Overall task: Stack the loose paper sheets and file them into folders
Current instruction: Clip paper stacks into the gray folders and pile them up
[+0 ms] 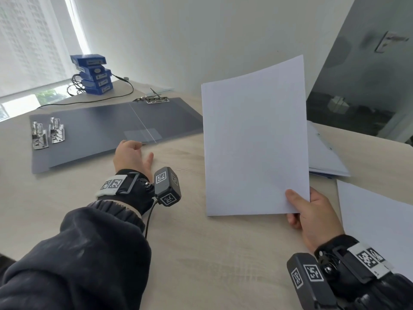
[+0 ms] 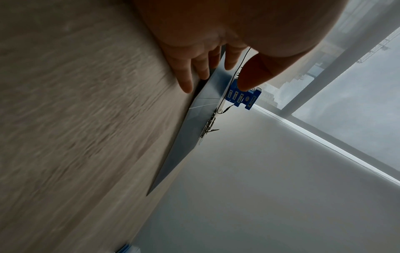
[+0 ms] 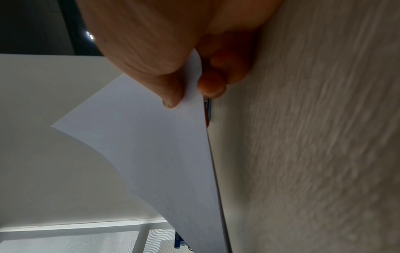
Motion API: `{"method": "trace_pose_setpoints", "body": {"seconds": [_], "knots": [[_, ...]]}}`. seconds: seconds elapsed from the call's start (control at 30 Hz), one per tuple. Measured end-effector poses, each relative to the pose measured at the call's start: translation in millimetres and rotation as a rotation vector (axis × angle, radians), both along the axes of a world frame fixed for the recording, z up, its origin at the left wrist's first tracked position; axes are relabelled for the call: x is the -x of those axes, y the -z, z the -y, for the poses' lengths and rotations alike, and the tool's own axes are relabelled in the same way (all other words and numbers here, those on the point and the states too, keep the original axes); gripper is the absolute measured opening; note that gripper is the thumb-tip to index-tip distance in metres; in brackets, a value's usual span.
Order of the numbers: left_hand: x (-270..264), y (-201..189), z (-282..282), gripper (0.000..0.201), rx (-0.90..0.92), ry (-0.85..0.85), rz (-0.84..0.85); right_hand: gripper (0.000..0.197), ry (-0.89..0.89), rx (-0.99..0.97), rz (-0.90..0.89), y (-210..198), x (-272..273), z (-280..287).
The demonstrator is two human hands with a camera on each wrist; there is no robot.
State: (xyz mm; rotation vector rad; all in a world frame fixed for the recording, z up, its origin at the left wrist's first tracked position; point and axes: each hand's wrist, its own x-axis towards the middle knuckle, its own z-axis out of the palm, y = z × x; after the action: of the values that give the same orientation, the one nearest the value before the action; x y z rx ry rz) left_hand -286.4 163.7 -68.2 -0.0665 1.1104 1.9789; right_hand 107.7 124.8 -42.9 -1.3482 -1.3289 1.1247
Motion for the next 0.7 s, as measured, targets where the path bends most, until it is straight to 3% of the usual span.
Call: {"method": "trace_pose_setpoints", "body": {"seconds": [0.1,0.13,0.2,0.23,0.4,0.53,0.7], "knots": [[-5,4,0,0.032,0.141,-0.026,-0.227,0.013,-0.001,0.003,-0.011,0,0,0],[-7,-3,0,0.031,0.109,-0.097,-0.216,0.013,-0.003,0.005,-0.017,-1,0,1],[2,-10,3,0.036,-0.123,-0.197,0.031,0.013,-0.005,0.008,-0.02,-1,0,0],[2,-11,6,0.041,-0.147,-0.203,-0.033,0.013,-0.005,0.01,-0.021,-1,0,0],[-1,-25,8,0.049,-0.151,-0.207,0.01,0.013,0.0,-0.001,-0.037,4,-2,-4],[-5,-27,-1,0.027,-0.025,-0.184,-0.126,0.013,-0.004,-0.004,-0.046,5,-2,-4],[-2,-28,-10,0.026,0.074,-0.165,-0.21,0.014,-0.008,-0.009,-0.041,4,-3,-4]]}}
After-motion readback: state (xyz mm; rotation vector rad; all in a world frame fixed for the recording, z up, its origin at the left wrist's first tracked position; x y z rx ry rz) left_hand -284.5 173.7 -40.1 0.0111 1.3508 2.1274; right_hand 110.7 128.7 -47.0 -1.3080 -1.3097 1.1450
